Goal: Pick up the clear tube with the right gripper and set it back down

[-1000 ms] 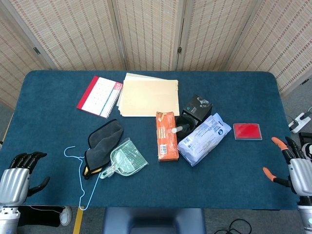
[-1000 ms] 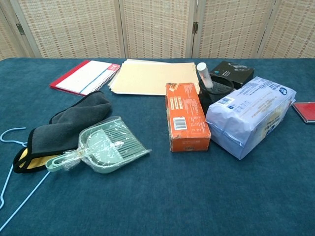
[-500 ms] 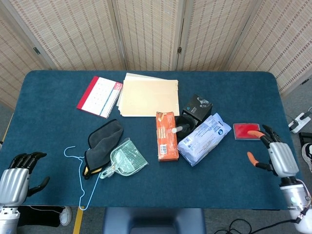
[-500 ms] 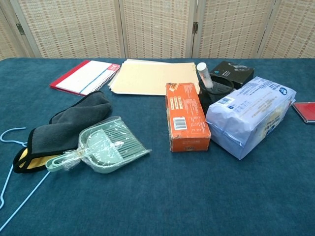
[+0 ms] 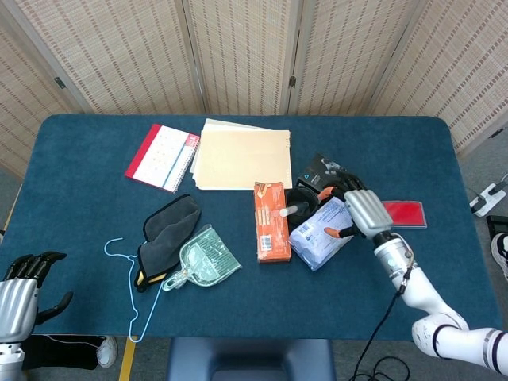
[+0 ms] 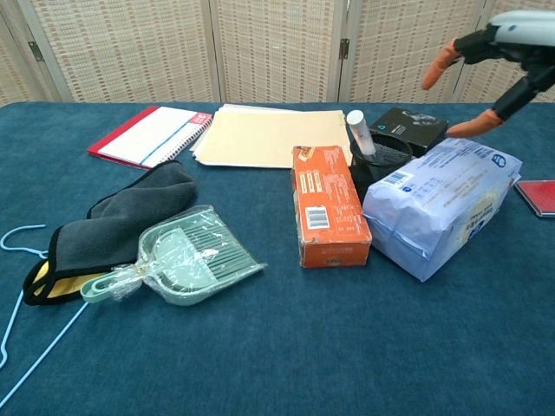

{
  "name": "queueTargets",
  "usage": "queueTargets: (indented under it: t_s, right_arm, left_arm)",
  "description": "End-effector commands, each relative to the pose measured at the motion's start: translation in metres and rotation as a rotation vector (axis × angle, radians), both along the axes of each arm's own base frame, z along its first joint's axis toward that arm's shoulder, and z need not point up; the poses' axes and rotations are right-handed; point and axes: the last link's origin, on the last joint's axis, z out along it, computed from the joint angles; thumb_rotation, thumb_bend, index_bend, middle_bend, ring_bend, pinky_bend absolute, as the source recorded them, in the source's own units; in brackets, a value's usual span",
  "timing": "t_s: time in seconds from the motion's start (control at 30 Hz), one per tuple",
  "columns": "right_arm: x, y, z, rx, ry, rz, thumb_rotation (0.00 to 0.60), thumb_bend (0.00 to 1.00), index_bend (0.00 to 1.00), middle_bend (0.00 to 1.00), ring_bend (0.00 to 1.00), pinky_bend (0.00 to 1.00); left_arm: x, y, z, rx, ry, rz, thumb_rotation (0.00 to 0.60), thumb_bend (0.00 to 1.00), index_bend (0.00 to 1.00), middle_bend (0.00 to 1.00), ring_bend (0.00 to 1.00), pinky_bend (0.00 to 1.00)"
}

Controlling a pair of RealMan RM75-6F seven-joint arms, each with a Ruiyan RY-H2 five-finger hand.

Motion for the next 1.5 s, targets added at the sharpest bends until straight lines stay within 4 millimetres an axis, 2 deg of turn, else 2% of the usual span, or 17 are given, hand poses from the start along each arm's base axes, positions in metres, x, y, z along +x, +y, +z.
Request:
queueTargets:
  t_s: [0.03,0.27,0.47,0.7,1.07,1.13,1.4,1.5]
  right_arm:
    - [0.015,-0.015,-0.025,0.022,0.037,0.004,0.600,0.12,0.35,0.19,0.00,0.02]
    - [0.030,-0.028,-0.054,0.023,0.089,0.020,0.600,0.18,0.36,0.19,0.00,0.02]
    - [0.033,-0.032,-0.066,0.033,0.113,0.016,0.600,0.21,0.39,0.19,0.00,0.02]
    - [0.028,-0.036,-0.070,0.032,0.124,-0.004,0.600,0.21,0.41,0.19,0.00,0.02]
    - [0.033,-0.045,-0.081,0.040,0.121,-0.019,0.600,0.27,0.47,0.21,0.00,0.02]
    - [0.033,-0.046,-0.081,0.040,0.124,-0.020,0.600,0.30,0.47,0.21,0.00,0.02]
    - [0.032,-0.049,-0.079,0.033,0.134,-0.030,0.600,0.30,0.48,0.22,0.00,0.02]
    - [0.034,-0.049,-0.079,0.027,0.128,-0.030,0.600,0.31,0.51,0.24,0.00,0.02]
  left_arm:
    - [-0.001,0.000,0.000,-0.002,0.000,0.004,0.600,0.26,0.29,0.29,0.28,0.22]
    - [-0.004,0.001,-0.001,-0.006,-0.002,0.013,0.600,0.27,0.29,0.29,0.28,0.22]
    - [-0.005,0.002,-0.001,-0.007,-0.002,0.017,0.600,0.26,0.29,0.29,0.28,0.22]
    - [-0.006,0.003,-0.002,-0.008,-0.002,0.018,0.600,0.26,0.29,0.29,0.28,0.22]
    - [-0.009,0.003,-0.002,-0.008,-0.003,0.029,0.600,0.26,0.29,0.29,0.28,0.22]
    - [-0.009,0.003,-0.002,-0.007,-0.004,0.032,0.600,0.26,0.29,0.29,0.28,0.22]
    - [-0.011,0.002,-0.003,-0.008,-0.006,0.038,0.600,0.26,0.29,0.29,0.28,0.22]
    - [-0.012,0.002,-0.003,-0.007,-0.007,0.038,0.600,0.26,0.29,0.29,0.28,0.22]
